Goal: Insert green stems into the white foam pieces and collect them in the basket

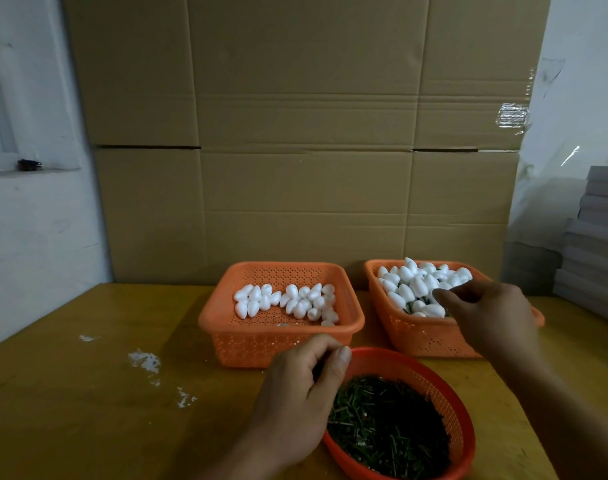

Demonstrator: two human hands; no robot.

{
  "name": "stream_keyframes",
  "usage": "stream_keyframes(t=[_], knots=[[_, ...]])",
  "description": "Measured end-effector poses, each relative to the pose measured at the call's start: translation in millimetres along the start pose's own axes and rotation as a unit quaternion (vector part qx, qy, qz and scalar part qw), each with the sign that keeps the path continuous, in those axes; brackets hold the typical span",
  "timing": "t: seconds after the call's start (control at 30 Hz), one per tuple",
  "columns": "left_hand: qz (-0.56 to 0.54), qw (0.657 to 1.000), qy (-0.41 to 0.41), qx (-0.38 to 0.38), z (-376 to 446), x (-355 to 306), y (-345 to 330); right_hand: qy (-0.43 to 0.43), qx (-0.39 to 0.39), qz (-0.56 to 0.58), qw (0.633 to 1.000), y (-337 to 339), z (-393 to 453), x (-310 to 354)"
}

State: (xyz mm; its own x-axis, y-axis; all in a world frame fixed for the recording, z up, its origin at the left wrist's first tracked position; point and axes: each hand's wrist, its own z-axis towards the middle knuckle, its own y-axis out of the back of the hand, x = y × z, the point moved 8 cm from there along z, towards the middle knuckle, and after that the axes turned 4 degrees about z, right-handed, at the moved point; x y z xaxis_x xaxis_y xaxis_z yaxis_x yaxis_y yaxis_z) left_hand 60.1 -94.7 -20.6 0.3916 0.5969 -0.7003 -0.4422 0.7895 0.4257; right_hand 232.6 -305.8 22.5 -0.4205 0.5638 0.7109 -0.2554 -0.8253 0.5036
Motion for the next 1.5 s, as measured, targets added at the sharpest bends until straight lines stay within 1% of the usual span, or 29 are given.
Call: stream_keyframes(t=[0.1,0.23,0.33,0.4,0.5,0.6,0.67,0.7,0.77,0.8,0.83,0.87,0.93,1.03,1.1,1.23,1.37,1.43,1.5], knots=[[0.01,1.0,0.016,-0.02,6.0,7.4,12.1,0.027,0.02,0.066,0.997,2.1,-33.4,17.7],[0.06,0.993,0.044,-0.089,18.8,18.5,43.5,0.049,0.073,0.12,0.989,-8.5,-65.4,32.0],[0.104,0.986,0.078,-0.107,37.0,33.6,65.5,0.089,0.092,0.116,0.985,-13.2,-77.1,41.5],[0.155,0.979,0.098,-0.094,55.8,43.5,75.7,0.105,0.101,0.109,0.983,-15.4,-80.0,43.2],[0.25,0.958,0.139,-0.028,86.5,58.5,81.1,0.124,0.1,0.1,0.982,-18.3,-81.1,43.3],[0.324,0.916,0.211,0.103,106.5,83.4,73.1,0.139,0.106,0.098,0.98,-22.0,-84.4,45.4],[0.353,0.875,0.265,0.199,109.6,100.5,63.0,0.149,0.102,0.093,0.979,-22.6,-86.4,47.3],[0.38,0.847,0.28,0.243,109.8,107.7,58.3,0.152,0.1,0.091,0.979,-22.8,-86.5,47.5],[0.44,0.786,0.295,0.32,108.5,122.2,49.5,0.152,0.102,0.091,0.979,-24.0,-86.4,46.3],[0.462,0.76,0.296,0.348,108.1,129.7,45.4,0.151,0.106,0.089,0.979,-24.8,-86.2,45.5],[0.472,0.743,0.298,0.369,108.4,136.9,41.2,0.149,0.109,0.088,0.979,-25.4,-85.8,44.6],[0.472,0.733,0.303,0.385,108.6,142.8,37.5,0.148,0.111,0.089,0.979,-25.8,-85.4,43.8],[0.464,0.725,0.308,0.406,109.6,149.9,30.5,0.146,0.115,0.09,0.978,-26.7,-84.8,42.8],[0.481,0.712,0.289,0.422,114.0,156.9,22.1,0.147,0.118,0.095,0.978,-27.9,-85.4,43.8],[0.485,0.713,0.284,0.42,116.3,162.4,18.6,0.149,0.119,0.098,0.977,-27.9,-86.4,44.9],[0.468,0.724,0.287,0.419,119.5,171.0,12.9,0.146,0.125,0.096,0.977,-28.5,-86.3,44.1],[0.489,0.708,0.284,0.423,120.2,168.3,8.3,0.141,0.129,0.096,0.977,-28.7,-87.1,43.9],[0.486,0.711,0.291,0.417,119.5,165.1,7.9,0.137,0.133,0.098,0.977,-28.8,-87.0,43.4],[0.455,0.732,0.301,0.408,118.5,158.8,6.8,0.134,0.133,0.095,0.977,-28.4,-86.3,42.6]])
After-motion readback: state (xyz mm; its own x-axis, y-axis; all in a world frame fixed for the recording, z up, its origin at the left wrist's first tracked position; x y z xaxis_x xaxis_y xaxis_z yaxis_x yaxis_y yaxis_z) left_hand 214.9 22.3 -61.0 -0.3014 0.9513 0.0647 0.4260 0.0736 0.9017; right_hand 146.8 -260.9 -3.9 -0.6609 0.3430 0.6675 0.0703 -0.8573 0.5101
